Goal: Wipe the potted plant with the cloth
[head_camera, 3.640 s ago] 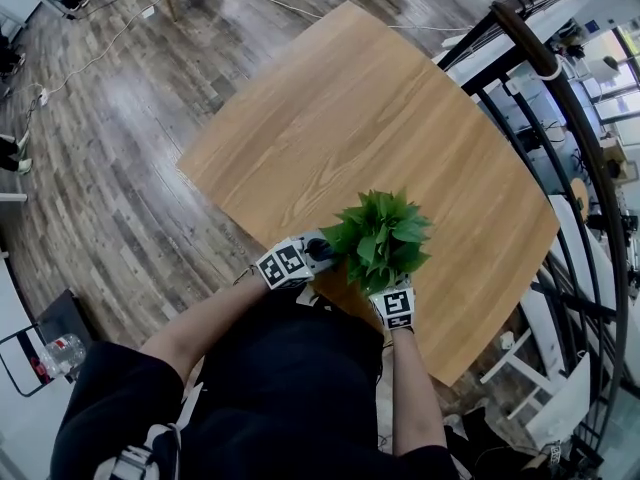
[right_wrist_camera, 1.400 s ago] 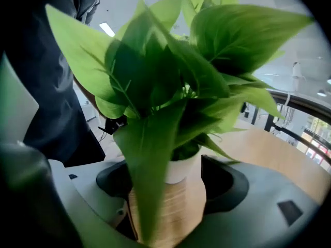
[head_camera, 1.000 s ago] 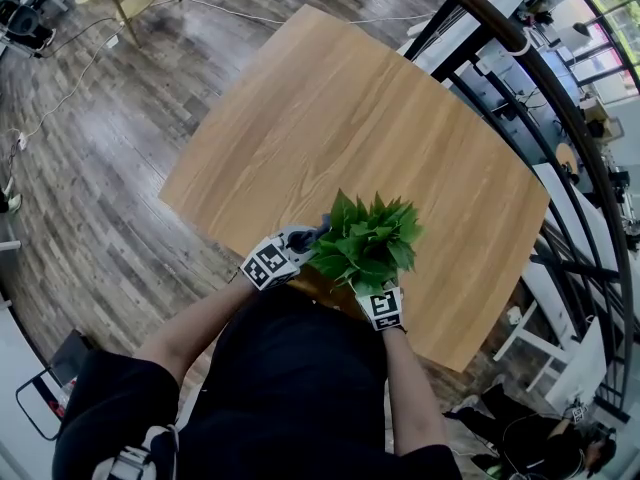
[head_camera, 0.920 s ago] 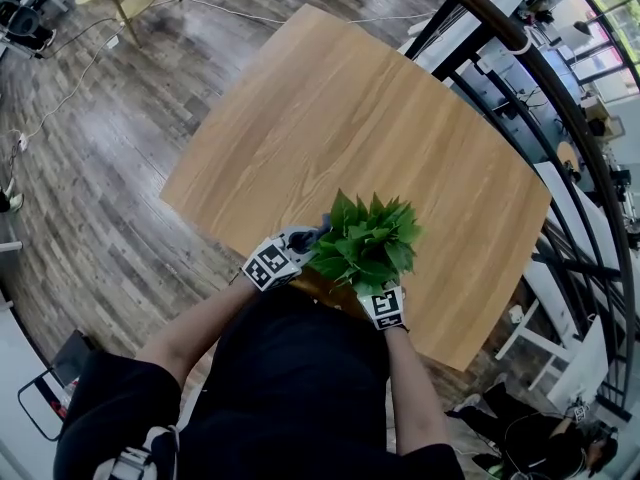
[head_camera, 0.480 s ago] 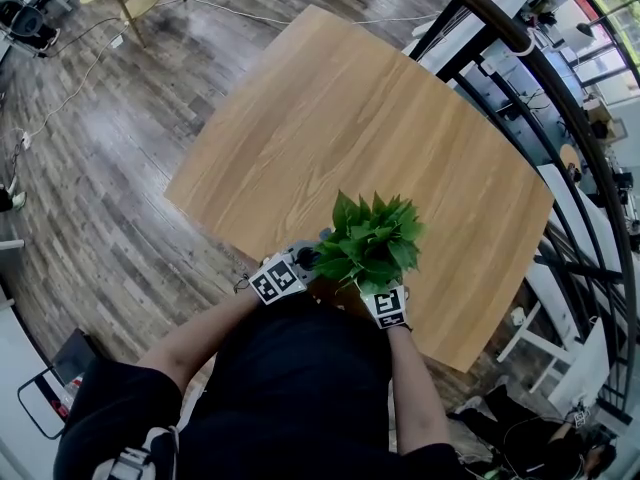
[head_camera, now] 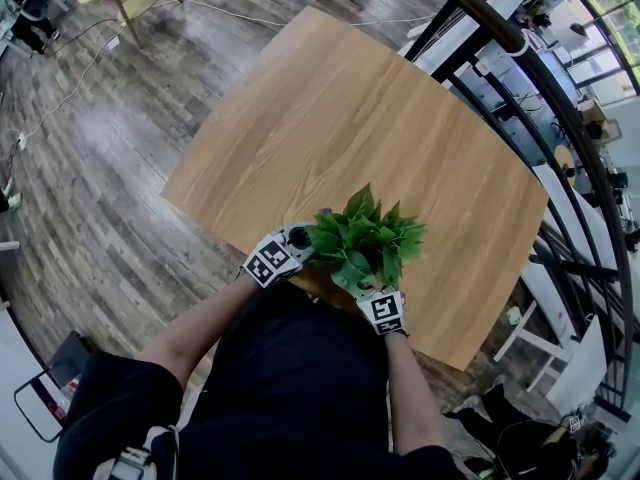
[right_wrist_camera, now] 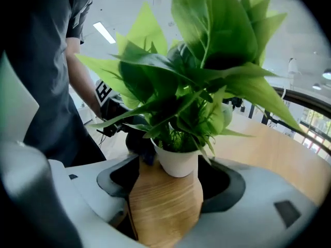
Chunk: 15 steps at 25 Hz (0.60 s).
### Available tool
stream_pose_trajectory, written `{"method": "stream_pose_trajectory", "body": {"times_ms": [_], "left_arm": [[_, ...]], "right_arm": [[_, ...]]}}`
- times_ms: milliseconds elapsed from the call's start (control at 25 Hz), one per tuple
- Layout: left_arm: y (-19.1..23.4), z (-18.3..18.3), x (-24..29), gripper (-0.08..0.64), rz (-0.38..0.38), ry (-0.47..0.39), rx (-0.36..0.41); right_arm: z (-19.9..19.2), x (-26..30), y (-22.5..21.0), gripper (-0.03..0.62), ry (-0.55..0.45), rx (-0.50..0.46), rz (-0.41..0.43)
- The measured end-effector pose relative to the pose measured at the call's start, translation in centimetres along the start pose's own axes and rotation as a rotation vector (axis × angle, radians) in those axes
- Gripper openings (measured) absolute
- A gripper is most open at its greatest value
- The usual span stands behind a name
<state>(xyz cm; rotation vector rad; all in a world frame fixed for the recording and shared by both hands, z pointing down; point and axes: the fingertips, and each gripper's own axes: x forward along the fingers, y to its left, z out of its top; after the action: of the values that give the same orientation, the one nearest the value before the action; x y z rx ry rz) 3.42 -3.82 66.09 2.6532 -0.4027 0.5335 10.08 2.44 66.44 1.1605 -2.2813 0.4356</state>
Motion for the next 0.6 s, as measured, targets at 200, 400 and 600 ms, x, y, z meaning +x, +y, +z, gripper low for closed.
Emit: {"method": "stream_pose_trajectory", "body": {"times_ms": [200, 400, 600], "left_arm": [[-0.8, -0.2, 0.0, 0.091, -0.025, 0.029, 0.078], [-1.3, -0.4, 0.0, 0.091, 0.007, 0.029, 0.063], [-3.4, -0.8, 0.5, 0.091, -0.059, 0.027, 0.039]], "right_arm": [[1.3, 0.7, -1.4, 0.357, 0.002, -0.048, 0.011], [1.7, 1.2, -2.1, 0.357, -0.012, 0.014, 0.001], [1.7, 0.9, -2.5, 0.357, -0.034, 0.049, -0.043]]}}
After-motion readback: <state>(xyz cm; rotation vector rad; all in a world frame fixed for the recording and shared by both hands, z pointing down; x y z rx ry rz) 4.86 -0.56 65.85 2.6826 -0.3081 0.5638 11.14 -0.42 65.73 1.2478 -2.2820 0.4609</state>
